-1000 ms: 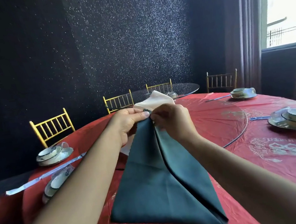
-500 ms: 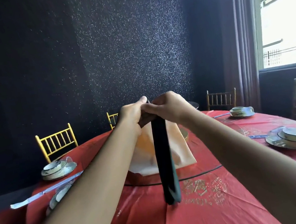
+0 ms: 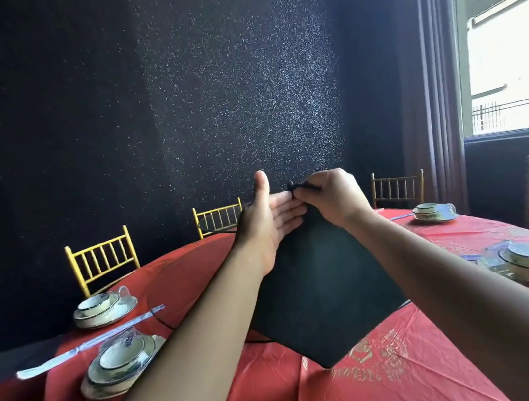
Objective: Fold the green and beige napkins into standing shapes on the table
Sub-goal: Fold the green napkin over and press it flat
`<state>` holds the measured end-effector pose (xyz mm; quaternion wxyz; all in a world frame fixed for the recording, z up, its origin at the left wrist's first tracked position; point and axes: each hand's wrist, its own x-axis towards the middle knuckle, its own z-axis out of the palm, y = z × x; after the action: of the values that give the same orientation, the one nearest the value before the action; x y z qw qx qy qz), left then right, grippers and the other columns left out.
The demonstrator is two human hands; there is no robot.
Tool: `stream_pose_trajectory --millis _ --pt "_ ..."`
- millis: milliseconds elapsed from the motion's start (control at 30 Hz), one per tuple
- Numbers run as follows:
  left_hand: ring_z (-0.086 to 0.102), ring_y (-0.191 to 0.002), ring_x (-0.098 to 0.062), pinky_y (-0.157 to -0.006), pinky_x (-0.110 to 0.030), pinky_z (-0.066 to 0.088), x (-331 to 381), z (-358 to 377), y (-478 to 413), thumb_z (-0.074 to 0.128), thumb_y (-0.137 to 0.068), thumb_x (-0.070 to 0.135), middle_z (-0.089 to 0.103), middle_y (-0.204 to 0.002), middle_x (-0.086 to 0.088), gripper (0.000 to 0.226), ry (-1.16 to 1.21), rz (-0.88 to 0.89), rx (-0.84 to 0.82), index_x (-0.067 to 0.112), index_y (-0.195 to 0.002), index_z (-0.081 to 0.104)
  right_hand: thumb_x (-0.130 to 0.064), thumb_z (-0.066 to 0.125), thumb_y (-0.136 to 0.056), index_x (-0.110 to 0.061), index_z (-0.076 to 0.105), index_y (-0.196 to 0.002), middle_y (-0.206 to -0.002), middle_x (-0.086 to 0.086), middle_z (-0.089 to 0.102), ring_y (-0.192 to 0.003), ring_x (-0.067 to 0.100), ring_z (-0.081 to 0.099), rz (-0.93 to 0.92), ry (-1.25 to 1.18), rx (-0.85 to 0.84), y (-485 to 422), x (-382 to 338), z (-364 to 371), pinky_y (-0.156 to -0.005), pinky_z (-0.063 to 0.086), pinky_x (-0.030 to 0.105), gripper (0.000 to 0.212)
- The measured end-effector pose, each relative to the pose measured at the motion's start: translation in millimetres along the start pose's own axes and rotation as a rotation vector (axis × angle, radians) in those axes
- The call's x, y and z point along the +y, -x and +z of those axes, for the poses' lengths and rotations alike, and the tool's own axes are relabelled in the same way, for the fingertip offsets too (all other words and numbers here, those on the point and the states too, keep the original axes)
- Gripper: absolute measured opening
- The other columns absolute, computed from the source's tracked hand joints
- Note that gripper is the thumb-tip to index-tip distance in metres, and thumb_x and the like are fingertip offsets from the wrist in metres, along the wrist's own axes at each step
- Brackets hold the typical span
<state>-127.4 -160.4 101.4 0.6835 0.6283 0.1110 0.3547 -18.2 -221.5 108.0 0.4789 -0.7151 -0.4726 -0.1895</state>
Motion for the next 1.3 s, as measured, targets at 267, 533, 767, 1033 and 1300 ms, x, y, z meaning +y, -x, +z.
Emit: stream_pose_trajectory --millis 267,533,767,1033,1300 --pt "0.047 -0.093 -0.015 -0.090 -0.030 0.038 -17.8 -33.9 -1.6 0.081 -0.067 0.025 0.046 -0.096 0.002 0.056 -0.770 0.421 0.240 0.010 -0.113 0.054 -0.025 0.063 -0.084 -0.003 0.068 -0.079 -0.067 0.013 0.062 -0.062 0.020 0.051 -0.009 -0.087 0.108 1.0 -2.7 -19.7 -0.059 0.045 0.032 0.023" --pt "0.062 -0.081 -0.017 -0.080 -0.034 0.052 -4.2 -57.8 25.8 0.073 -0.074 0.004 0.068 -0.093 -0.010 0.020 -0.847 0.216 -0.159 0.009 -0.090 0.063 -0.026 0.066 -0.082 -0.011 0.064 -0.065 -0.045 -0.006 0.040 -0.037 0.004 0.036 -0.011 -0.069 0.089 18.4 -18.1 -58.9 -0.044 0.029 0.021 0.023" --pt "0.067 -0.071 -0.008 -0.067 -0.021 0.056 -1.9 -64.8 39.6 0.057 -0.087 0.003 0.073 -0.081 0.002 0.011 -0.592 0.030 -0.343 0.010 -0.089 0.064 -0.019 0.071 -0.079 -0.008 0.069 -0.087 -0.057 0.002 0.045 -0.040 0.005 0.037 0.228 -0.190 -0.069 16.2 -9.2 -65.4 -0.038 0.025 0.016 0.014" --pt "0.063 -0.090 -0.021 -0.090 -0.044 0.049 -128.7 -104.5 11.1 0.069 -0.075 0.026 0.069 -0.100 -0.009 0.022 -0.897 -0.230 -0.290 0.010 -0.089 0.064 -0.021 0.068 -0.081 -0.009 0.046 -0.052 -0.043 -0.002 0.036 -0.048 0.015 0.030 0.451 0.061 -0.425 41.1 105.9 61.7 -0.038 0.020 0.021 0.039" --pt "0.048 -0.122 -0.021 -0.102 -0.025 0.031 -182.4 -79.8 44.4 0.051 -0.088 0.044 0.054 -0.129 -0.004 0.048 -1.331 0.317 -0.192 0.013 -0.125 0.053 -0.026 0.063 -0.084 -0.008 0.063 -0.068 -0.071 0.013 0.055 -0.072 0.023 0.049 0.398 0.083 -0.358 39.7 121.4 111.3 -0.062 0.034 0.028 0.024"
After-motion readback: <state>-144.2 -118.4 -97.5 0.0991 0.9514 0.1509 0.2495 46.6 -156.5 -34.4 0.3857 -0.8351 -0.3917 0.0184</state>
